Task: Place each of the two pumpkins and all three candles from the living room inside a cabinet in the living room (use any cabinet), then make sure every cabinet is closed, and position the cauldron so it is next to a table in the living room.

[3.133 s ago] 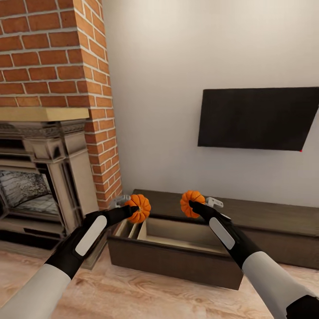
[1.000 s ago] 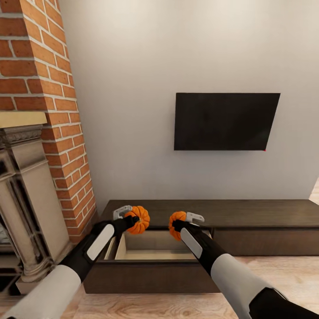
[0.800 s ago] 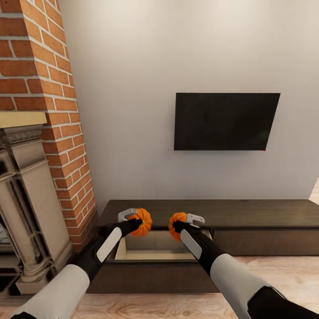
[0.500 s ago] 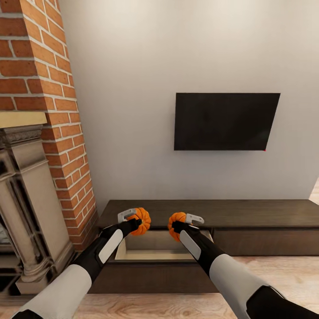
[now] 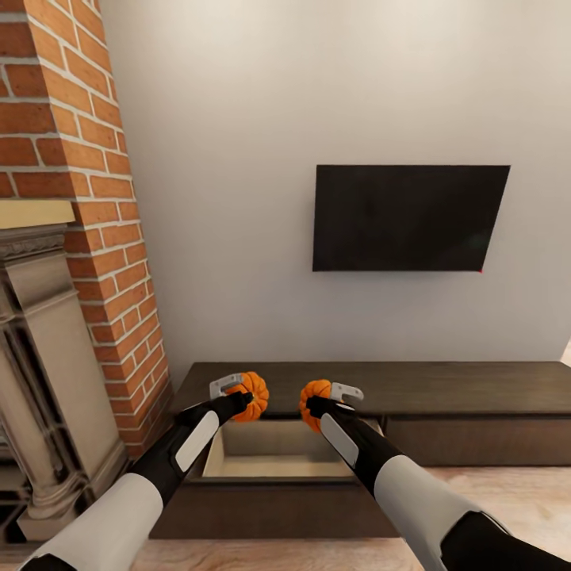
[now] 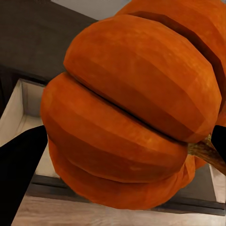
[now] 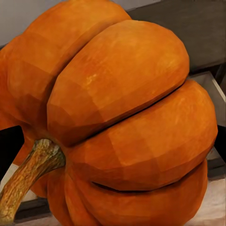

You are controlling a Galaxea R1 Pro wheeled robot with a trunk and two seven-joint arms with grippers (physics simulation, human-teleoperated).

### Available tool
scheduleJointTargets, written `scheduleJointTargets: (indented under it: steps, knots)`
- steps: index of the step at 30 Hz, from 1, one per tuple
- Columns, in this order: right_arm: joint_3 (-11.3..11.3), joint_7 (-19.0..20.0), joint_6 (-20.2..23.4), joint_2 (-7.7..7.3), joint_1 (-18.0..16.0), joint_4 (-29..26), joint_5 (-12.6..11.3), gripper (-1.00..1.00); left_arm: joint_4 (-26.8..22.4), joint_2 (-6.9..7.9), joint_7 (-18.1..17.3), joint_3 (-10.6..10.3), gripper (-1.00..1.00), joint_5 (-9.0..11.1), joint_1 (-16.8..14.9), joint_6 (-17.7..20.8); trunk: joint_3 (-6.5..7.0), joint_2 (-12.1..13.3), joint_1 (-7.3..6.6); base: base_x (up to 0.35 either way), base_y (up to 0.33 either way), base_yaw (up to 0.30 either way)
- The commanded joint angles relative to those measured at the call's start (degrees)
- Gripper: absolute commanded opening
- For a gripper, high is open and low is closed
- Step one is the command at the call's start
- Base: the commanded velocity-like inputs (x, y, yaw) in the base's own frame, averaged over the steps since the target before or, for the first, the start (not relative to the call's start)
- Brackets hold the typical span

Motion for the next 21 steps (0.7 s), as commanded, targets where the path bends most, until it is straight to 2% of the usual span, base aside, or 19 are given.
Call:
scheduleJointTargets:
  steps: [1,7,14,21]
  knots:
    - [0.38,-0.49,0.22,-0.05,-0.06,-0.11,-0.25,-1.0,-0.05,0.08,0.48,-0.19,-1.0,0.63,-0.05,0.05,-0.07,-0.04,0.02,0.283,0.0,0.0]
    - [0.38,-0.49,0.22,-0.05,-0.06,-0.11,-0.25,-1.0,-0.02,0.06,0.48,-0.18,-1.0,0.63,-0.05,0.04,-0.07,-0.04,0.02,0.286,-0.013,0.0]
    - [0.38,-0.46,-0.04,-0.05,-0.06,-0.11,-0.25,-1.0,-0.44,0.23,0.47,-0.19,-1.0,0.63,-0.03,0.04,-0.07,-0.04,0.02,0.057,-0.01,0.0]
    - [0.44,-0.44,-0.64,-0.05,-0.06,-0.11,-0.25,-1.0,-0.46,0.25,0.48,-0.22,-1.0,0.63,0.0,0.04,-0.07,-0.04,0.02,0.179,0.0,0.0]
